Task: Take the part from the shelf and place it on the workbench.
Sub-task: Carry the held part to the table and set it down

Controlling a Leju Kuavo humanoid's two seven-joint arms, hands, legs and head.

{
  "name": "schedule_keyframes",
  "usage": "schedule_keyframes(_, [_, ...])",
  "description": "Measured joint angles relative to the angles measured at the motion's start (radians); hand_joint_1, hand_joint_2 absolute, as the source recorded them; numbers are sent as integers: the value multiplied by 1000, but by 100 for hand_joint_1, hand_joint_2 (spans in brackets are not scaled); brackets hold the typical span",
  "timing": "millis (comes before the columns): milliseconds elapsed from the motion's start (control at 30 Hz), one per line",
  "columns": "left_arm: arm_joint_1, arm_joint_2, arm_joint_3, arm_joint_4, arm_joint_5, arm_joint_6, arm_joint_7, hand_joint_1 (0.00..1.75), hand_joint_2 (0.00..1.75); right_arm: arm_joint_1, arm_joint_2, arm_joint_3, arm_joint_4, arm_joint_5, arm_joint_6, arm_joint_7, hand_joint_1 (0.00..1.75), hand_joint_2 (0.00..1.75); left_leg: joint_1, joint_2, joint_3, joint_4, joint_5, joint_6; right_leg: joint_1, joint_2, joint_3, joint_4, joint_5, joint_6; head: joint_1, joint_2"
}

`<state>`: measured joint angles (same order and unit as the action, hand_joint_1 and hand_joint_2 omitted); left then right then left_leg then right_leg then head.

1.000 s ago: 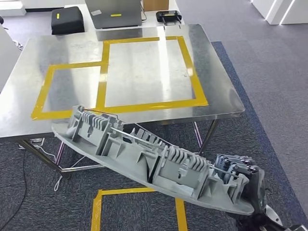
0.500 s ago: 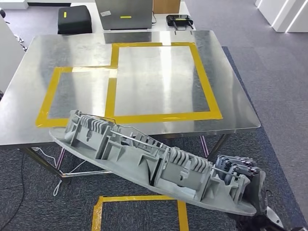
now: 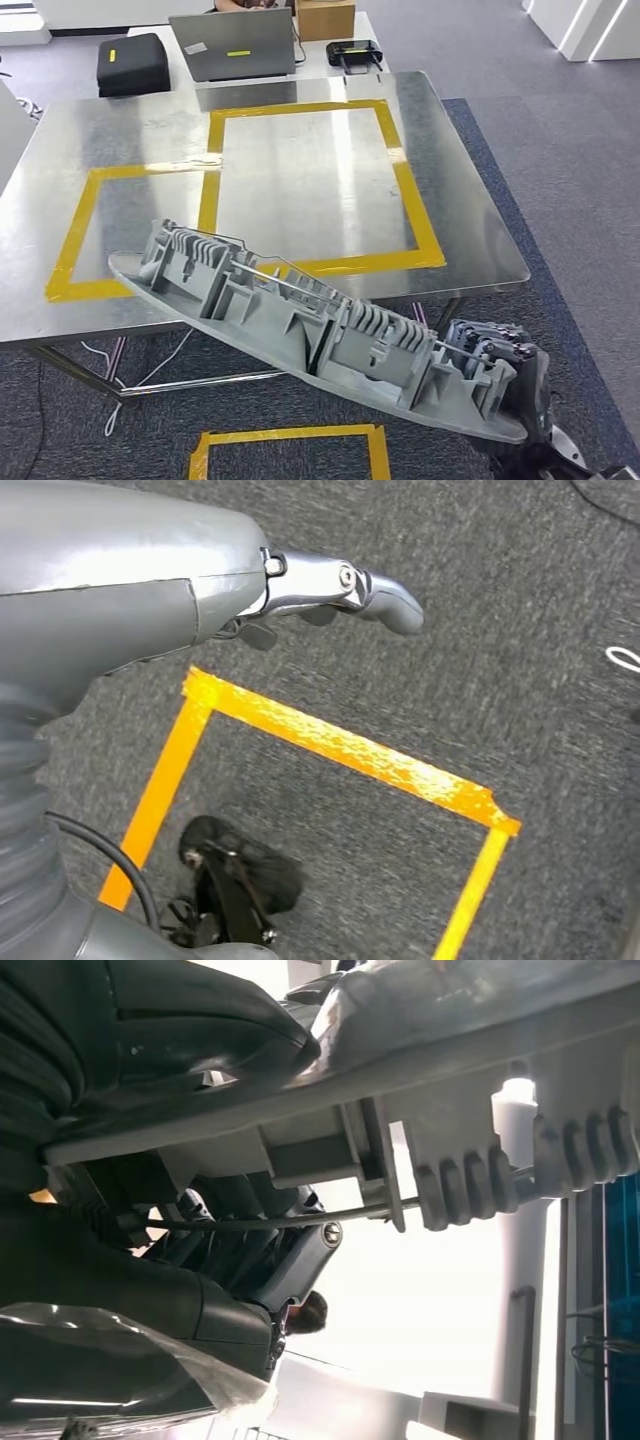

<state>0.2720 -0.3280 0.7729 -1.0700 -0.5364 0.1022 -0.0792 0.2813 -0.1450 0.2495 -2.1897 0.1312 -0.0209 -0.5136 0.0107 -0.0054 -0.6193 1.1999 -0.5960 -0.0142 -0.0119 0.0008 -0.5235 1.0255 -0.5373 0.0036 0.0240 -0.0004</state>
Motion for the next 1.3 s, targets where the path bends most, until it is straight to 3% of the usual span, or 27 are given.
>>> schedule_keyframes(33, [0, 0, 0, 0, 0, 0, 0, 0, 175, 0, 0, 0, 0, 0, 0, 0, 175, 175, -1, 1, 15, -56, 42, 3, 0, 0, 8, -1, -7, 4, 1, 0])
schedule_keyframes(67, [0, 0, 0, 0, 0, 0, 0, 0, 175, 0, 0, 0, 0, 0, 0, 0, 175, 175, -3, 1, 27, -102, 56, 8, 1, 1, 13, -1, -13, 10, 0, 0])
schedule_keyframes(167, [1, 0, 0, 0, 0, 0, 0, 0, 175, 0, 0, 1, 0, 0, 1, 0, 175, 175, -9, 2, 36, -139, 50, 29, 2, 1, 25, 2, -21, 33, 2, 0])
schedule_keyframes(233, [3, -2, 2, 0, 0, 1, 0, 0, 175, 0, 0, 1, 0, 0, 1, 0, 175, 175, -5, 1, 51, -149, 75, 44, 1, 0, 32, 18, -26, 43, 5, 0])
schedule_keyframes(300, [2, -3, 2, 0, 0, 1, 0, 0, 175, -2, 0, 1, 0, 0, 1, 0, 175, 175, -3, 1, 65, -154, 79, 52, 0, 0, -1, 78, -59, 51, 9, 0])
schedule_keyframes(400, [2, -3, 2, 0, 0, 2, 0, 0, 175, -1, 0, 2, 0, 0, 0, -1, 175, 175, -4, 1, 70, -154, 69, 58, 0, 0, -113, 238, -125, 60, 12, 0])
schedule_keyframes(433, [3, -3, 2, 0, 0, 2, 0, 0, 175, 0, 0, 2, 0, 0, 0, 0, 175, 175, -4, 1, 74, -154, 64, 58, 0, 0, -137, 255, -122, 60, 12, 0])
schedule_keyframes(467, [3, -4, 2, 0, 0, 2, 0, 0, 175, 0, 0, 2, 0, 0, 0, 0, 175, 175, -4, 0, 81, -154, 58, 58, 0, 0, -144, 237, -98, 60, 12, 0])
schedule_keyframes(533, [3, -4, 2, 0, 0, 1, 0, 0, 175, 0, 0, 2, 0, 0, 0, 0, 175, 175, -4, -2, 100, -155, 44, 54, 1, -1, -115, 123, -9, 52, 12, 0])
schedule_keyframes(600, [3, -4, 2, 0, 0, 1, 0, 0, 175, -1, 0, 2, 1, 0, 0, 0, 175, 175, -4, -2, 111, -158, 34, 45, 7, -2, -91, 36, 38, 40, 9, 0])
schedule_keyframes(667, [3, -3, 2, 0, 0, 0, 0, 0, 175, 0, 0, 2, 1, 0, 0, -1, 175, 175, -5, -1, 112, -161, 34, 38, 11, -2, -88, 19, 46, 31, 6, 0])
schedule_keyframes(733, [3, -2, 2, 0, 0, 0, 0, 0, 175, 0, 0, 1, 0, 0, 0, -1, 175, 175, -7, 0, 114, -163, 38, 39, 9, -1, -83, 12, 61, 30, 5, 0])
schedule_keyframes(933, [2, -1, 1, 0, 0, 1, 0, 0, 175, -2, 0, 0, 0, 0, 0, 0, 175, 175, -8, 1, 134, -194, 30, 41, 9, 0, -75, 8, 47, 19, 5, 0])
schedule_keyframes(1300, [2, -1, 1, 0, 0, 1, 0, 0, 175, -2, 0, 0, 0, 0, 0, 0, 175, 175, -8, 1, 140, -199, 33, 27, 10, -1, -69, 9, 45, 16, 5, 0])
